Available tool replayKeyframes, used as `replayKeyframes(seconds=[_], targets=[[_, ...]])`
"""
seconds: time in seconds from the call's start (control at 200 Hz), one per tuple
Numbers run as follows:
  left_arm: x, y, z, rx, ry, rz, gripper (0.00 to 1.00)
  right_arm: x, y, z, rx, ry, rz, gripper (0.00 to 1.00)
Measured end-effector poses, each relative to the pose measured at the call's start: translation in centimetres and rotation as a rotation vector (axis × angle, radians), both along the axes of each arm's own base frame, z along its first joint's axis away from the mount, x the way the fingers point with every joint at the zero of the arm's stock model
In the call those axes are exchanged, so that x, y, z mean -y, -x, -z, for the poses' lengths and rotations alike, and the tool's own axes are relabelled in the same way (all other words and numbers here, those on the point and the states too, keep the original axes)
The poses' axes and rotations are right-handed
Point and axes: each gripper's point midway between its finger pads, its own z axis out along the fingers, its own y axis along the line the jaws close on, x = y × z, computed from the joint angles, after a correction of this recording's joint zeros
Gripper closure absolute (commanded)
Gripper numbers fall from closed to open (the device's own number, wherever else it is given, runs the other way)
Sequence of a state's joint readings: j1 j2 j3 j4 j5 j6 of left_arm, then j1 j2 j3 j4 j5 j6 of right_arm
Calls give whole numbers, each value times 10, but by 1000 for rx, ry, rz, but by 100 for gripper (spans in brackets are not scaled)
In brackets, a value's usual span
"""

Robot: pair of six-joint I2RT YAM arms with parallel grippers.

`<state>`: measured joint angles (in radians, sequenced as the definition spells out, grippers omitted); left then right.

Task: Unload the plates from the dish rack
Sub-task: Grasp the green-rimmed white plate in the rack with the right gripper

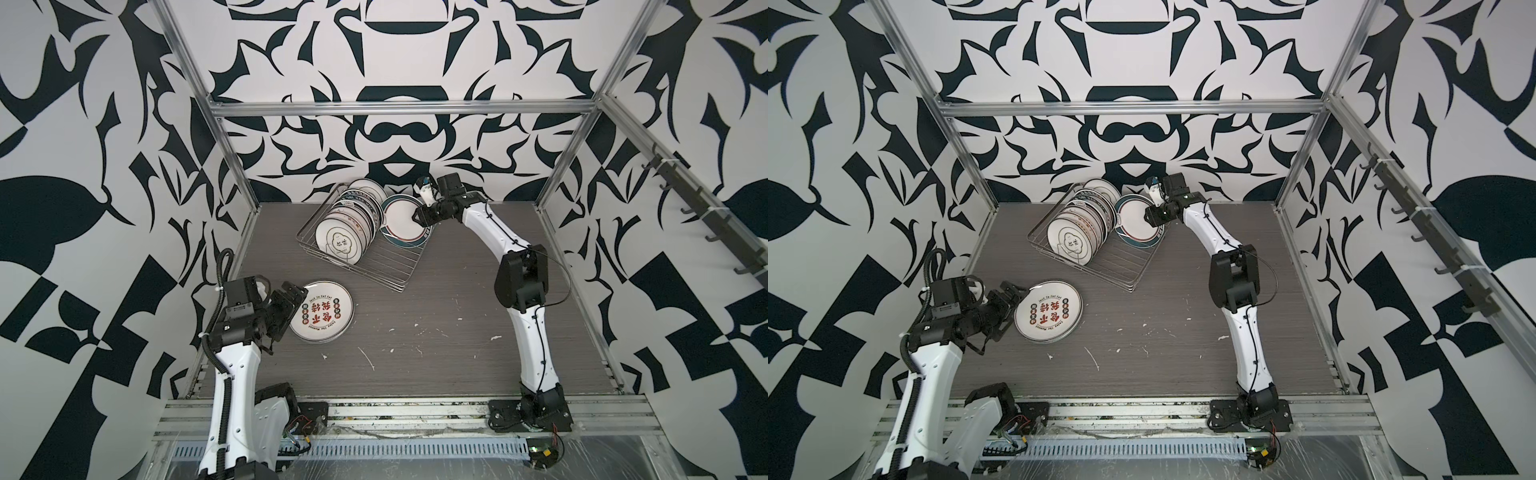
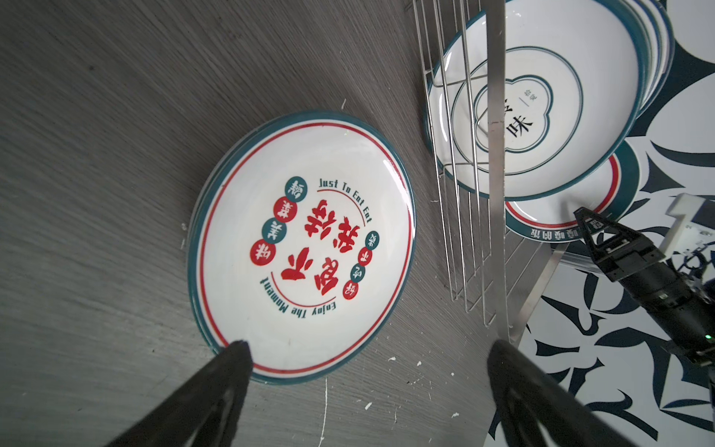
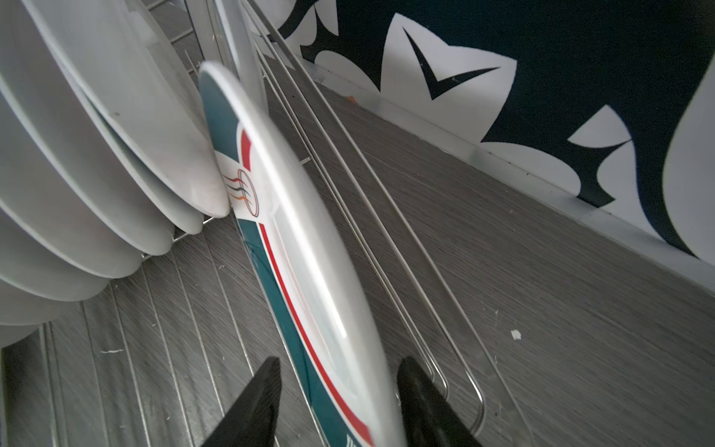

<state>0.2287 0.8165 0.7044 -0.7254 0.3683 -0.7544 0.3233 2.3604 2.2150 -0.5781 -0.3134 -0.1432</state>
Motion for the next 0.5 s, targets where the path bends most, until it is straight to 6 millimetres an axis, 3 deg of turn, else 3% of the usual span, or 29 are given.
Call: replayKeyframes(seconds=[0.245,0.5], targets=[[3,-1,-1,10,15,9,1,4,-1,17,-33,-9,-17,78],[3,-3,-1,21,17,12,1,3,2,13,-17,-7,-68,91]])
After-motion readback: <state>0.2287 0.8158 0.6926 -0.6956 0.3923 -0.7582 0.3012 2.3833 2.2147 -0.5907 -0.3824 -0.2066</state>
